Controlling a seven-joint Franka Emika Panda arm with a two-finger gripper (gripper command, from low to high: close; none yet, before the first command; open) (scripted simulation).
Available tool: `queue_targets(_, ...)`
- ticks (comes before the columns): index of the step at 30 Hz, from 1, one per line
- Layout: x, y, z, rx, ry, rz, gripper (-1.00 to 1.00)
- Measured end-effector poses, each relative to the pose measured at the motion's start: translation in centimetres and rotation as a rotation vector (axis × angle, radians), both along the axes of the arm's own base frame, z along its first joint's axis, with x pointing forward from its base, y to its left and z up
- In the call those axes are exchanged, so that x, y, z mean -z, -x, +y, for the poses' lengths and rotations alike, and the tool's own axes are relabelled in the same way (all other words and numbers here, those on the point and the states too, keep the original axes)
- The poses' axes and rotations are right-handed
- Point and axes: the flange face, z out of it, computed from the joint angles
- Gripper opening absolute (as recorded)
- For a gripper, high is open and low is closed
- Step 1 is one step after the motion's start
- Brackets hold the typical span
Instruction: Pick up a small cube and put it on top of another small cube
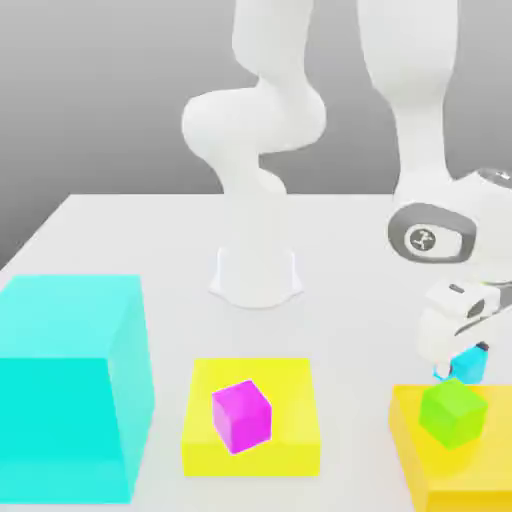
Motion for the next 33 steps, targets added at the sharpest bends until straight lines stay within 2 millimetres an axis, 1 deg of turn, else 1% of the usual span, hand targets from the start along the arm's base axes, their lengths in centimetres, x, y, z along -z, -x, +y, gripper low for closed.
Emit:
queue_targets(3,0.0,0.0,0.0,0.0,-0.001,-0.001,-1.0)
queue_targets(4,0.3,0.0,0.0,-0.001,0.0,0.0,-1.0)
queue_targets(5,0.0,0.0,0.0,0.0,-0.001,-0.001,-1.0)
queue_targets(10,-3.1,-0.2,0.3,0.003,-0.009,-0.003,-1.0)
queue_targets(15,-6.0,-0.1,0.0,0.001,0.001,-0.002,-1.0)
queue_targets(16,-6.8,-1.4,-0.4,0.043,0.009,-0.007,-1.0)
queue_targets(18,-8.7,-5.1,-1.5,0.165,0.025,-0.016,-1.0)
queue_targets(21,-12.5,-11.5,-4.9,0.394,0.032,-0.018,-1.0)
queue_targets(24,-16.9,-16.2,-8.3,0.592,0.012,-0.005,-1.0)
queue_targets(25,-17.0,-17.2,-9.4,0.634,0.007,-0.002,-1.0)
queue_targets(26,-16.2,-17.6,-9.7,0.648,0.005,-0.001,-1.0)
queue_targets(27,-15.2,-17.3,-8.8,0.634,0.004,-0.001,-1.0)
queue_targets(28,-13.9,-17.2,-8.6,0.631,0.004,-0.001,-1.0)
queue_targets(29,-12.7,-17.1,-8.5,0.628,0.003,0.0,1.0)
queue_targets(33,-12.7,-17.1,-8.5,0.628,0.003,0.0,1.0)
